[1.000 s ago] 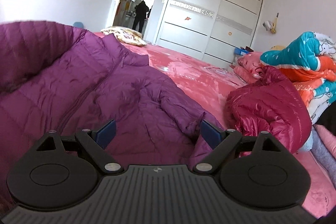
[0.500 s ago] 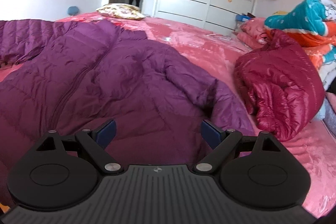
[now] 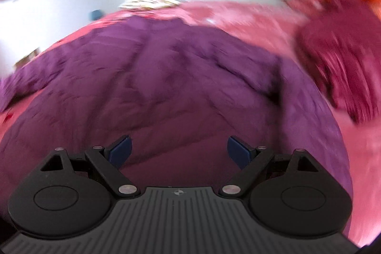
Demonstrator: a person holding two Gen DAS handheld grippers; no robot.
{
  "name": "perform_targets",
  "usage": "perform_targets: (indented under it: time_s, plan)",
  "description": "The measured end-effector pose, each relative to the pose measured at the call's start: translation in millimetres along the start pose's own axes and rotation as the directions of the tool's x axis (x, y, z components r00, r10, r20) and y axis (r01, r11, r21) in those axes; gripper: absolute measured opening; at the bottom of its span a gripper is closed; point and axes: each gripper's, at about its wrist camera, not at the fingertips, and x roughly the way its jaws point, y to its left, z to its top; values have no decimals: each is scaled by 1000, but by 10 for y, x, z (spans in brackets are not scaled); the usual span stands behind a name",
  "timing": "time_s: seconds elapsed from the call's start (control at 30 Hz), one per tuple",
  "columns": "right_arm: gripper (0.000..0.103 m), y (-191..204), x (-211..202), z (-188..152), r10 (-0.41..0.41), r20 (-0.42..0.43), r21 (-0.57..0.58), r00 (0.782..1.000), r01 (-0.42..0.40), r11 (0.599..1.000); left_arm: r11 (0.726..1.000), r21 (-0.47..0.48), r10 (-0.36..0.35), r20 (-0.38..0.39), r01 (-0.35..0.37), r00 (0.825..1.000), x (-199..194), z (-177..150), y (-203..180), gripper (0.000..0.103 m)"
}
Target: Fold large clothes
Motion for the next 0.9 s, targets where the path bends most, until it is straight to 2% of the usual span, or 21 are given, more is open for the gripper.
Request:
perform_targets:
  time_s: [0.1, 0.17, 0.23, 0.3, 0.4, 0.47, 0.57, 0.7, 0.9]
  plan:
    - [103, -390, 21, 36, -107, 0, 145, 994, 105, 984, 997, 19, -77, -12, 77, 997, -138, -69, -217, 76]
    - [103, -702, 13, 51, -202, -1, 267, 979, 195, 944, 989, 46, -137, -40, 139, 990, -202, -138, -382, 76]
    - [103, -968, -16, 48, -245, 19, 379, 969, 219, 899, 980, 65, -182, -77, 187, 980, -252, -254, -565, 77]
    - [103, -1130, -57, 47, -277, 45, 430, 960, 232, 873, 966, 70, -238, -131, 248, 962, -270, -381, -726, 77]
    - [103, -1245, -68, 38, -221, 90, 471, 971, 154, 869, 950, 72, -283, -218, 305, 934, -210, -608, -926, 77]
    - [103, -1276, -21, 24, -142, 95, 473, 985, 81, 877, 936, 67, -312, -290, 345, 905, -123, -760, -1025, 77]
    - [103, -1224, 143, 55, -35, 38, 440, 999, 15, 898, 925, 61, -329, -363, 374, 872, 35, -928, -1081, 77]
    - [103, -1080, 345, 59, -1, -38, 378, 999, 16, 926, 924, 10, -341, -429, 382, 837, 275, -1050, -1066, 77]
    - [103, -1012, 424, 56, 65, -101, 341, 993, -27, 940, 907, -62, -394, -476, 417, 786, 429, -1220, -1134, 77]
